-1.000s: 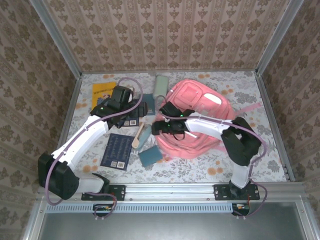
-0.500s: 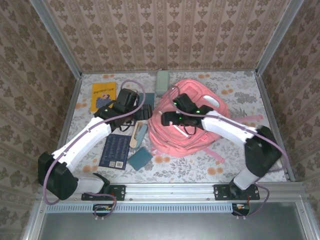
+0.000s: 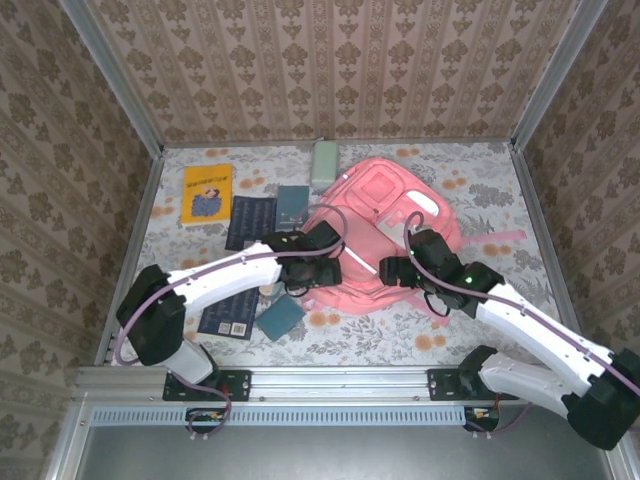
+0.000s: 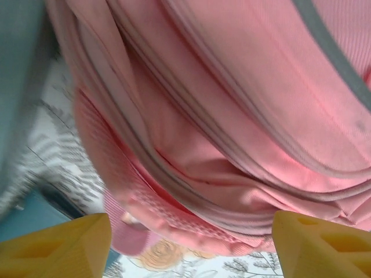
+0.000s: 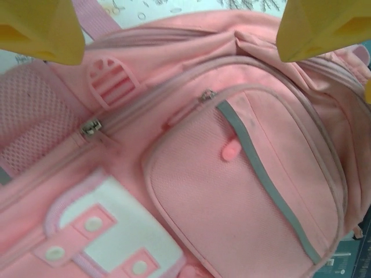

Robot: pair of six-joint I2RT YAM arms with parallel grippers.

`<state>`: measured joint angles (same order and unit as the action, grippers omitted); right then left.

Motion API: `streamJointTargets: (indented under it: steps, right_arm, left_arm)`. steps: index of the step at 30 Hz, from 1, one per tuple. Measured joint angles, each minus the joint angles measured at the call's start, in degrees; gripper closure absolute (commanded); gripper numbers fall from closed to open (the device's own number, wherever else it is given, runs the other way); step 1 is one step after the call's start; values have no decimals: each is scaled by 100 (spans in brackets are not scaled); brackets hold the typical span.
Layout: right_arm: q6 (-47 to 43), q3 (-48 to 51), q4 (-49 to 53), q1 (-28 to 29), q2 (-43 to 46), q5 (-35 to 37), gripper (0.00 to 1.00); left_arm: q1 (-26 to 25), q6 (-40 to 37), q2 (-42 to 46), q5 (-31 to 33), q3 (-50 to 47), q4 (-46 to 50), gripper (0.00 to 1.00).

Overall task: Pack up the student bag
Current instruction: Unzip the student bag at the center of the table.

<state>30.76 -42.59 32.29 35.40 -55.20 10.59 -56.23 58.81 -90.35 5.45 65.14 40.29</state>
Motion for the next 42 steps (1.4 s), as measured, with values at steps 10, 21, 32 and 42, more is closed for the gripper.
streamJointTargets:
  steps: [10, 21, 32, 42]
  right_arm:
    - [374, 114, 612, 0, 232, 175, 32]
    - [772, 977, 461, -46, 234, 341, 66]
    - [1027, 1593, -424, -361, 66, 234, 68]
    - [1300, 2146, -1456, -896, -208, -468, 70]
  left_arm:
    - [199, 680, -474, 179, 50, 52, 78]
    - [1021, -13, -472, 39, 153, -177, 100]
    - [1021, -83, -452, 35, 275, -83, 100]
    - [1021, -83, -450, 35, 278, -63, 100]
